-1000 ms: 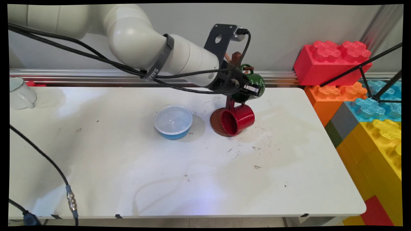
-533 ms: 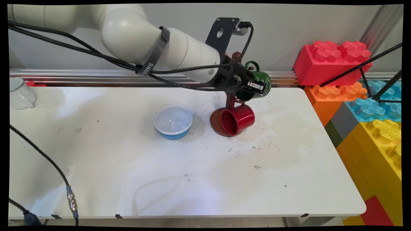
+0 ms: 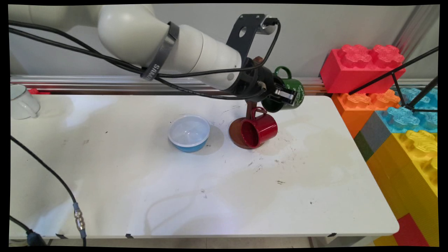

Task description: Place the picked object on the table

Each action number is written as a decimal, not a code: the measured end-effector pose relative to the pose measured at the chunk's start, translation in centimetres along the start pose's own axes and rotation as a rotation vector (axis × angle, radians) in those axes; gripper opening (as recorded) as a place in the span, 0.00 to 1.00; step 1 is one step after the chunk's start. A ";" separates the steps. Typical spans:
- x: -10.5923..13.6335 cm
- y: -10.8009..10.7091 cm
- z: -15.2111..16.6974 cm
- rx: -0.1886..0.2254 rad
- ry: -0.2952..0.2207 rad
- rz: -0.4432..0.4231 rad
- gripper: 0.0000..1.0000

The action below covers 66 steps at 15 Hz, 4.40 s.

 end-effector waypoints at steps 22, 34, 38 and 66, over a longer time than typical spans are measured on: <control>-0.7 0.2 -6.1 -0.069 -0.210 0.239 0.00; -3.0 0.1 -9.7 0.035 -0.467 0.390 0.00; -4.4 -0.5 -9.6 0.081 -0.557 0.432 0.00; -14.1 -4.7 -4.8 0.161 -1.011 0.443 0.00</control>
